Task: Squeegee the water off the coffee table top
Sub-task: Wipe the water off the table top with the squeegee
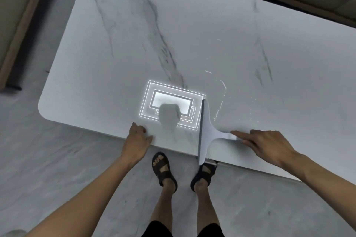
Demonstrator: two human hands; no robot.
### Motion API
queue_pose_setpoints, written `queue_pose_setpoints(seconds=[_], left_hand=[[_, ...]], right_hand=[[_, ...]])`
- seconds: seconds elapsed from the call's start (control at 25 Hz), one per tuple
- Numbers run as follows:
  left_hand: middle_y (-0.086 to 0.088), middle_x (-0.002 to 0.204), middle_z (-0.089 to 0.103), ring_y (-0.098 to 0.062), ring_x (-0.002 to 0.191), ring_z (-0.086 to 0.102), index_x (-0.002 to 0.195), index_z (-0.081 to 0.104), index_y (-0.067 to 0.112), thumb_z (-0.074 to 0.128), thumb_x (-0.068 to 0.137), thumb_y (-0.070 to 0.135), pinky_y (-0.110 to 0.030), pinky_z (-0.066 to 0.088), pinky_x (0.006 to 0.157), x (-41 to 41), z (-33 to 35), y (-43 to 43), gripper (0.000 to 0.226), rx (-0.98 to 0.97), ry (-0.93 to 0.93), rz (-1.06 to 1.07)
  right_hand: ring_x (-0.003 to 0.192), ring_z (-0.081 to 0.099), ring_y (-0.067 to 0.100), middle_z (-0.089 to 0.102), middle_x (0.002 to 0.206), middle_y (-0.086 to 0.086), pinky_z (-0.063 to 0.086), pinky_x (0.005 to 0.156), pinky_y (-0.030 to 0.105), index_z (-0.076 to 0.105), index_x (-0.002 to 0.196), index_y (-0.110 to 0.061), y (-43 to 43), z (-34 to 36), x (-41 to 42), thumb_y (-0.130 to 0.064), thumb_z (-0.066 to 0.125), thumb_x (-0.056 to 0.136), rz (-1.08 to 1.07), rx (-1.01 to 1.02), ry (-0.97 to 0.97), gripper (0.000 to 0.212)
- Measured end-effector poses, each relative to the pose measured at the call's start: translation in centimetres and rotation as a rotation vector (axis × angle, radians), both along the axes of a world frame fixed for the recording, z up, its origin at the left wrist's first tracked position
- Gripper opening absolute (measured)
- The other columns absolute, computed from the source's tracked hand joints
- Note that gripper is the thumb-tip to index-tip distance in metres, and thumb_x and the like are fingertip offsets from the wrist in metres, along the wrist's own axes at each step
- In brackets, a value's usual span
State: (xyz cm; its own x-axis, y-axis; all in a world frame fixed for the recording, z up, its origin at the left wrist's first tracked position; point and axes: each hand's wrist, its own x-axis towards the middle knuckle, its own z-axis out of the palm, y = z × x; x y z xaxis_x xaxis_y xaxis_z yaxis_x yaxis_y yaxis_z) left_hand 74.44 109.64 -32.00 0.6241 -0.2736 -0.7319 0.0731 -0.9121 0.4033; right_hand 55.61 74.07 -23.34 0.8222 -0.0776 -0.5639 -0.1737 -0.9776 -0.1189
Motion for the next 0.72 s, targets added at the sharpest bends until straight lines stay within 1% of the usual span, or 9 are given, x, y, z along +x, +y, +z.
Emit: queue_pose_setpoints(seconds=[0.08,0.12,0.16,0.2,0.28,0.36,0.52,0.56,0.72], left_hand=[[-0.017,0.158,0.014,-0.032,0.138,0.035,0.131,0.042,0.007,0.051,0.094,0.033,-0.042,0.04,0.105,0.2,-0.3,-0.2,0.046,0.075,0.091,-0.078],[-0.018,0.159,0.011,-0.033,0.139,0.034,0.13,0.042,0.007,0.052,0.094,0.03,-0.042,0.039,0.105,0.2,-0.3,-0.3,0.044,0.09,0.102,-0.094],[-0.018,0.156,0.018,-0.034,0.135,0.039,0.127,0.045,0.007,0.052,0.093,0.026,-0.041,0.042,0.1,0.1,-0.2,-0.4,0.04,0.092,0.07,-0.096],[-0.017,0.146,0.034,-0.034,0.126,0.048,0.121,0.048,0.008,0.052,0.091,0.021,-0.039,0.044,0.09,-0.1,-0.1,-0.4,0.033,0.078,0.003,-0.079],[-0.006,0.116,0.056,-0.026,0.102,0.058,0.112,0.052,0.011,0.05,0.088,0.013,-0.032,0.041,0.073,-0.4,0.5,0.0,0.023,0.01,-0.158,0.039],[-0.001,0.108,0.061,-0.023,0.096,0.058,0.11,0.054,0.013,0.05,0.088,0.01,-0.031,0.041,0.073,-0.2,1.1,0.5,0.022,0.006,-0.255,0.211],[-0.008,0.104,0.063,-0.029,0.09,0.059,0.102,0.051,0.013,0.047,0.088,0.009,-0.033,0.042,0.072,1.3,2.4,3.0,0.016,0.08,-0.316,0.572],[-0.007,0.102,0.063,-0.027,0.087,0.057,0.102,0.05,0.013,0.047,0.087,0.01,-0.032,0.04,0.071,1.9,2.6,4.0,0.015,0.107,-0.32,0.573],[-0.003,0.104,0.06,-0.017,0.087,0.05,0.102,0.056,0.013,0.053,0.086,0.01,-0.029,0.036,0.074,4.4,2.5,7.8,0.017,0.119,-0.238,0.337]], right_hand=[[0.073,0.062,0.016,0.049,0.075,-0.014,0.048,0.059,0.03,0.031,0.135,-0.062,-1.1,1.0,-1.3,-0.059,0.005,0.091,-0.029,-0.039,0.004,0.05],[0.071,0.062,0.016,0.049,0.075,-0.014,0.047,0.058,0.03,0.031,0.135,-0.062,-0.9,1.2,-1.4,-0.06,0.002,0.09,-0.02,-0.038,-0.006,0.054],[0.07,0.061,0.017,0.051,0.076,-0.013,0.047,0.057,0.03,0.031,0.135,-0.062,-0.2,1.2,-1.1,-0.06,0.001,0.09,-0.006,-0.013,-0.019,0.055],[0.07,0.061,0.018,0.055,0.079,-0.012,0.046,0.056,0.031,0.031,0.136,-0.06,1.0,1.0,-0.4,-0.059,0.002,0.091,0.017,0.034,-0.036,0.054],[0.069,0.06,0.02,0.059,0.084,-0.008,0.046,0.055,0.031,0.031,0.138,-0.056,4.5,-0.3,2.0,-0.054,0.013,0.097,0.11,0.13,-0.062,0.045],[0.069,0.059,0.023,0.059,0.086,-0.001,0.043,0.054,0.031,0.03,0.141,-0.051,8.7,-2.1,5.3,-0.048,0.023,0.1,0.212,0.218,-0.089,0.041],[0.067,0.057,0.025,0.057,0.084,0.004,0.023,0.049,0.028,0.034,0.142,-0.043,16.9,-4.6,12.8,-0.045,0.029,0.101,0.345,0.304,-0.173,0.041],[0.069,0.058,0.026,0.058,0.085,0.004,0.024,0.051,0.029,0.035,0.142,-0.043,18.4,-4.9,14.7,-0.045,0.028,0.102,0.346,0.308,-0.188,0.041],[0.073,0.062,0.028,0.06,0.085,0.004,0.03,0.056,0.033,0.037,0.141,-0.044,21.3,-6.2,19.5,-0.043,0.026,0.103,0.356,0.258,-0.227,0.039]])
